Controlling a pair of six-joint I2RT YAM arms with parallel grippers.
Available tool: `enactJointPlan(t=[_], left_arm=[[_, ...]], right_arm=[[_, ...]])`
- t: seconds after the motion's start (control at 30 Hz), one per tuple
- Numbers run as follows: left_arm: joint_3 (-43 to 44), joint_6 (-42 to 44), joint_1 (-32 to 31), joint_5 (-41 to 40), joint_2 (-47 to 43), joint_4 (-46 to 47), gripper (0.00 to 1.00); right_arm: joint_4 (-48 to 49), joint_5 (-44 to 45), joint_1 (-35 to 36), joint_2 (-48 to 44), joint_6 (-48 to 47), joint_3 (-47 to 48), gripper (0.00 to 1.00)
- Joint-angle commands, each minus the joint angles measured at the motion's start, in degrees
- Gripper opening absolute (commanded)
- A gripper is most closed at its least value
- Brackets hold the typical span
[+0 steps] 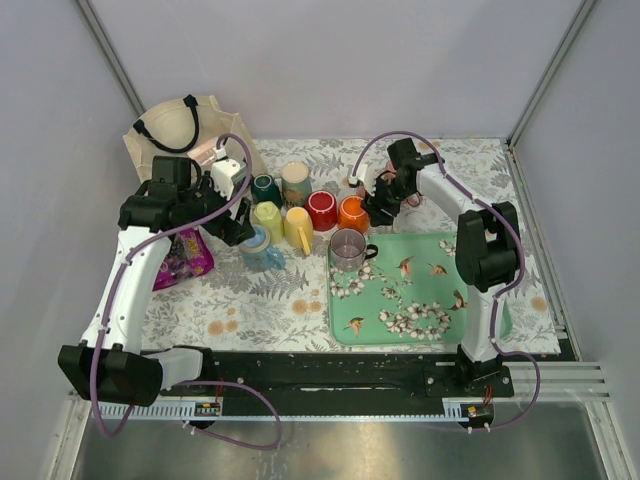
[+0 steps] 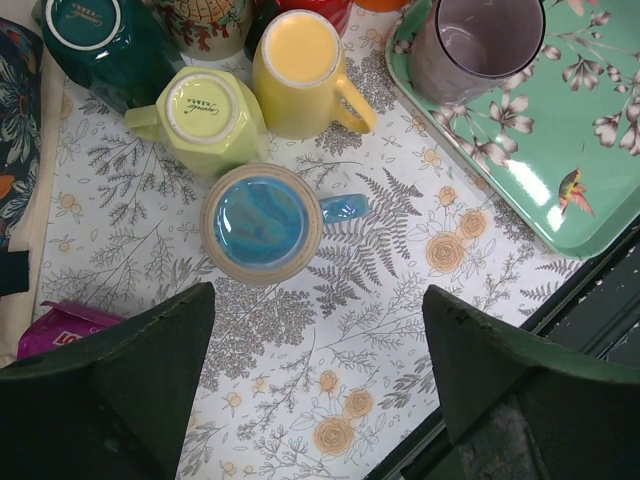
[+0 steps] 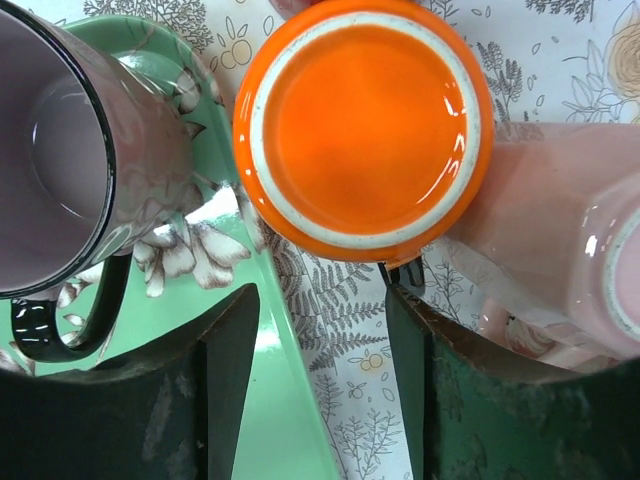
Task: Turn the mug right side up
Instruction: Turn over the cup at the center of the board.
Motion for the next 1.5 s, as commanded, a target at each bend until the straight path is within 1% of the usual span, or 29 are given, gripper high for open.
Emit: enactJointPlan(t=[0.0,0.13,0.23,0.43,0.57,0.63,0.77,0.9,1.0,1.13,1.23,1.27,1.33,1.47], left_arm=[[-0.04,2.63,0.38,-1.23,-1.90,-0.39,0.88],[0.04,2.28,0.38,-0.53,-1.29,-0.39,0.87],[0.30,1.84,0.38,0.00,-0.76,-0.39,0.88],[1.45,1.32,0.38,0.97,0.47,0.23,0.87],[1.45,1.40,0.38,0.97,0.65,0.31,0.87],[1.01,1.32,0.38,1.14,0.56,0.49,0.87],[0.31,0.96,0.46,1.41,0.21,0.75,0.87],[-0.05,0.88,0.38,1.41,0.03,0.84,0.87],[-0.31,0.79,0.38,1.49,-0.23,0.84,0.87],[-0.57,0.79,0.38,1.49,-0.76,0.84,0.87],[-0.66,0.79,0.38,1.84,-1.11,0.75,0.87],[-0.57,0.79,0.46,2.02,-1.29,0.75,0.87],[-0.40,0.88,0.38,2.11,-1.38,0.84,0.87],[-0.22,1.23,0.03,3.43,-1.20,1.63,0.86]], right_arm=[[1.66,1.13,0.35,-0.32,-3.04,3.32,0.63],[1.57,1.21,0.44,3.81,-3.57,7.36,0.65],[0.17,1.83,0.44,6.19,-4.18,10.70,0.65],[-4.40,1.56,0.44,6.10,-9.10,8.35,0.61],[-9.05,-0.36,0.52,4.96,-10.95,7.37,0.54],[-10.73,-1.24,0.52,4.26,-11.04,7.02,0.52],[-8.99,-0.81,0.53,3.55,-8.24,5.62,0.52],[-5.82,1.03,0.87,5.13,-4.28,6.58,0.52],[-4.15,2.88,1.31,6.19,-2.78,7.55,0.49],[-3.09,4.20,1.75,7.51,-1.73,8.25,0.33],[-3.09,4.81,1.67,7.60,-0.06,8.87,0.17],[-3.00,4.99,1.67,7.25,0.73,8.87,0.10],[-3.00,5.25,1.67,5.50,1.97,8.34,0.00],[-1.08,4.73,1.58,0.14,3.28,4.83,0.00]])
